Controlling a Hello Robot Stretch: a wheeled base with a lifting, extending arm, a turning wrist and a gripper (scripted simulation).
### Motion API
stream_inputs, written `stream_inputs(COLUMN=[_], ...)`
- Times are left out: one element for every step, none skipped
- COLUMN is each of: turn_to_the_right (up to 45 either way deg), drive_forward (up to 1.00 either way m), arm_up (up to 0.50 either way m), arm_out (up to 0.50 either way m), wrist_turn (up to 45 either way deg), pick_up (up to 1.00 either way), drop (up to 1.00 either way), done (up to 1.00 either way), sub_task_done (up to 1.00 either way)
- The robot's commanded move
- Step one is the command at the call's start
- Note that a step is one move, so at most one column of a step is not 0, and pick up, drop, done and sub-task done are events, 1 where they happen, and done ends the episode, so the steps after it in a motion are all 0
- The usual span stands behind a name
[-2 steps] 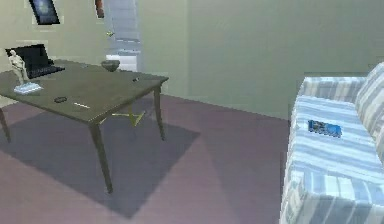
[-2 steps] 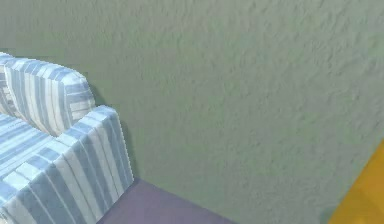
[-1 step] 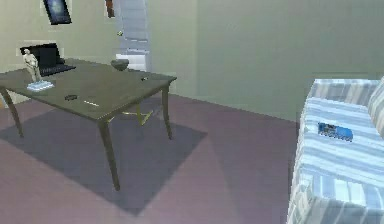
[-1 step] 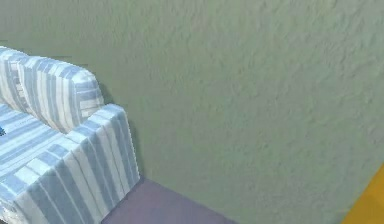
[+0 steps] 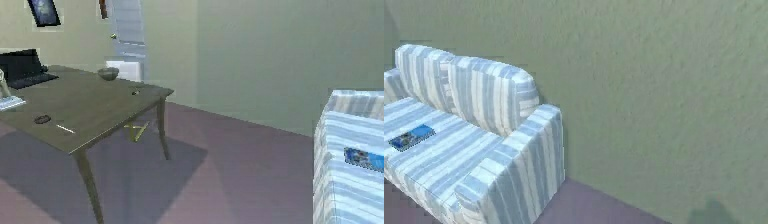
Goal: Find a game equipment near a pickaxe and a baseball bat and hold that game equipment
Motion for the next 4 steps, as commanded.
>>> stream_inputs(turn_to_the_right=[0.0,12.0,0.0,3.0], drive_forward=[0.35,0.0,1.0,0.0], arm_up=[0.0,0.0,0.0,0.0], arm_out=[0.0,0.0,0.0,0.0], wrist_turn=[0.0,0.0,0.0,0.0], pick_up=[0.0,0.0,0.0,0.0], drop=[0.0,0.0,0.0,0.0], done=[0.0,0.0,0.0,0.0], sub_task_done=[0.0,0.0,0.0,0.0])
